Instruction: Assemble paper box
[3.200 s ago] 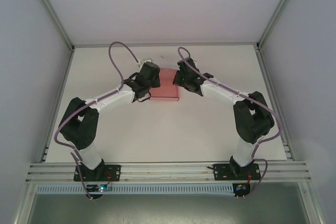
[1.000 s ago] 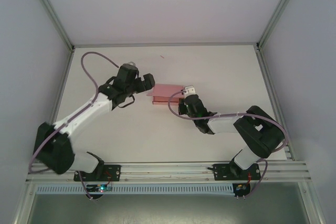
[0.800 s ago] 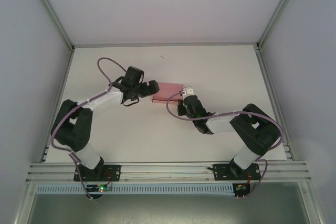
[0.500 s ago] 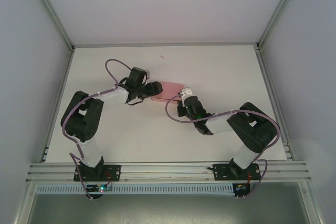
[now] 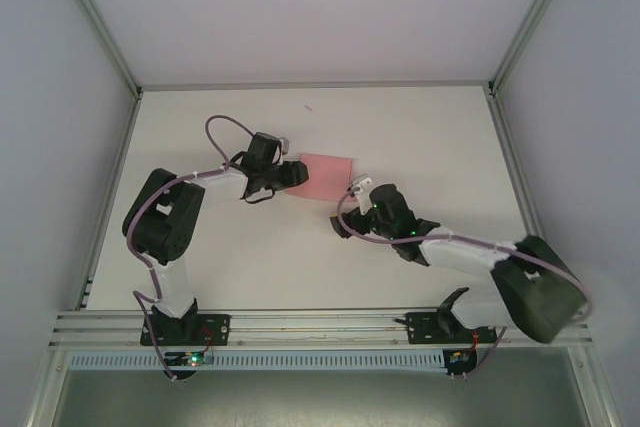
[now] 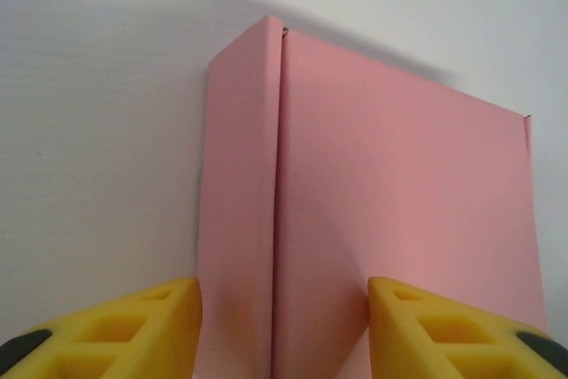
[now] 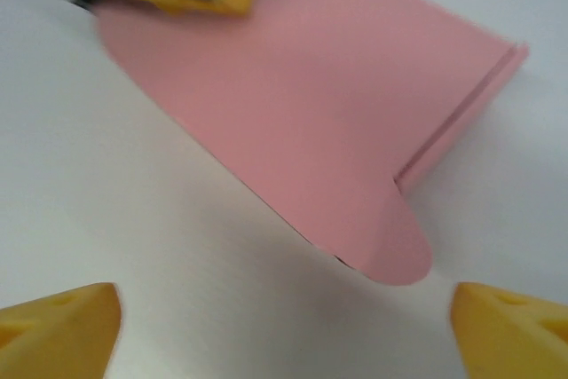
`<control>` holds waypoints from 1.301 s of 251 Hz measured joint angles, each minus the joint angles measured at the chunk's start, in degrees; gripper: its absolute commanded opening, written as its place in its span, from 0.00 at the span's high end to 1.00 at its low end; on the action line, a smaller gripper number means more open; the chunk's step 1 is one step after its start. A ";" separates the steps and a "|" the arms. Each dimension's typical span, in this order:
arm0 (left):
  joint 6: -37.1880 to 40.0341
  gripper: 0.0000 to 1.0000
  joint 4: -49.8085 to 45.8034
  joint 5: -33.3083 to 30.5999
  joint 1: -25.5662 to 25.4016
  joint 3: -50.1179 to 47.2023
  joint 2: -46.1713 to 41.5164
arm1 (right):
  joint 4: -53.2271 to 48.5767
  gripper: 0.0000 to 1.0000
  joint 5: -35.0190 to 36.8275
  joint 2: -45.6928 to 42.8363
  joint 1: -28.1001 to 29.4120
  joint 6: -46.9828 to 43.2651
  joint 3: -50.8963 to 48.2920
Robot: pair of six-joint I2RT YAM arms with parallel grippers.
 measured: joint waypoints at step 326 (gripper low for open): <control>-0.42 0.21 -9.03 -5.38 -3.13 -1.49 -4.81 | -13.18 0.52 -18.03 33.62 -17.97 23.39 31.30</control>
